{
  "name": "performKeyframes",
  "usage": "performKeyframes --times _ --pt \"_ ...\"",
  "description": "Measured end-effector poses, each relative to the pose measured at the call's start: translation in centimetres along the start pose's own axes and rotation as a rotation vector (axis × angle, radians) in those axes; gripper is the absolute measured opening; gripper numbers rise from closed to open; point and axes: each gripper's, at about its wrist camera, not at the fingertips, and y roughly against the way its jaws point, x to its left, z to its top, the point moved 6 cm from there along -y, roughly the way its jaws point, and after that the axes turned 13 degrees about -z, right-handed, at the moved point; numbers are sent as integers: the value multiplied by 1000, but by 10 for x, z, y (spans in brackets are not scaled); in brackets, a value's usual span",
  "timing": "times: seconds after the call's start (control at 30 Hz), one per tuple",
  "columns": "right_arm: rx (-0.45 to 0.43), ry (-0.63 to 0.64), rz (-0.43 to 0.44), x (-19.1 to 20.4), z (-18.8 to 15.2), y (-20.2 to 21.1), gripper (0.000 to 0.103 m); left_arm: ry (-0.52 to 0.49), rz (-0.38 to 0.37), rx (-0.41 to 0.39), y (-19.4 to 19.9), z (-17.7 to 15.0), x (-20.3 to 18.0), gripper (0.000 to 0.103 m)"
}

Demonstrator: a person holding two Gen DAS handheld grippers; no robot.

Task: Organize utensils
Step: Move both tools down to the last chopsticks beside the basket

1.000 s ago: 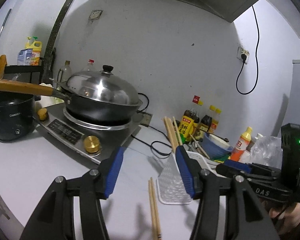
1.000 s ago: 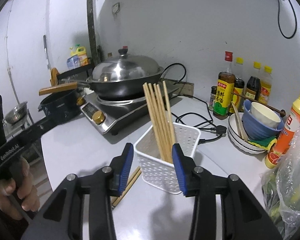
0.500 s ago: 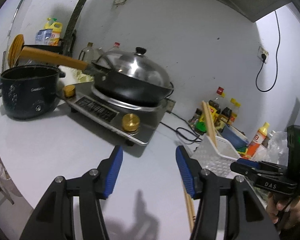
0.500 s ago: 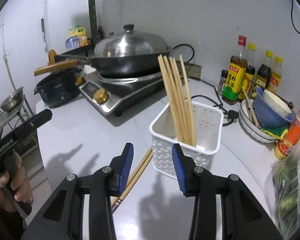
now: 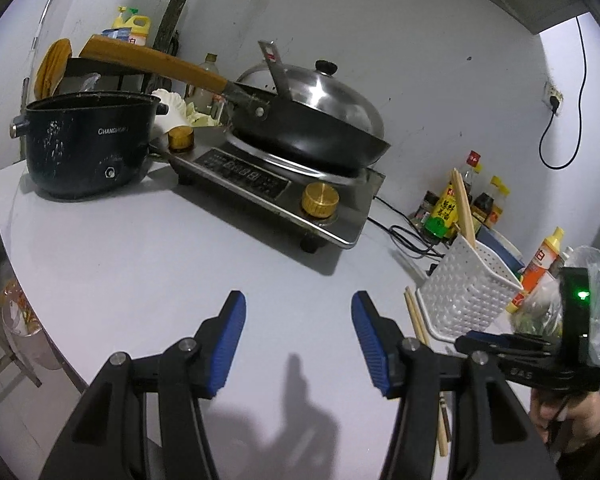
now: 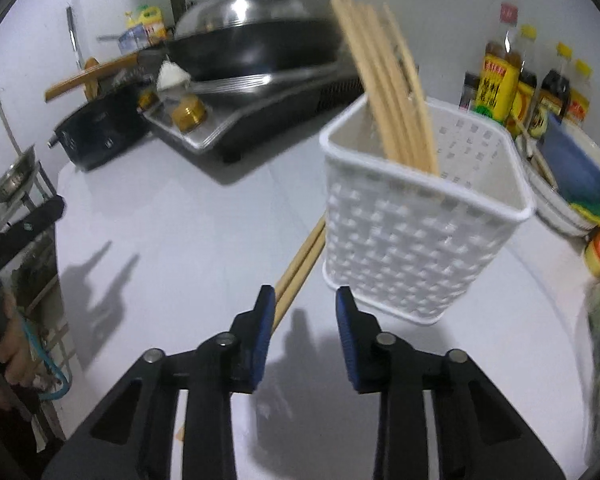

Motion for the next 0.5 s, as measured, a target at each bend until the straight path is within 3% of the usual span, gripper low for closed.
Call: performKeyframes --times 0.27,0.5 --pt "38 -7 -12 7 -2 -21 23 23 8 16 -2 -5 14 55" --pt "60 1 -11 20 -1 -34 13 31 12 36 -3 -7 21 55"
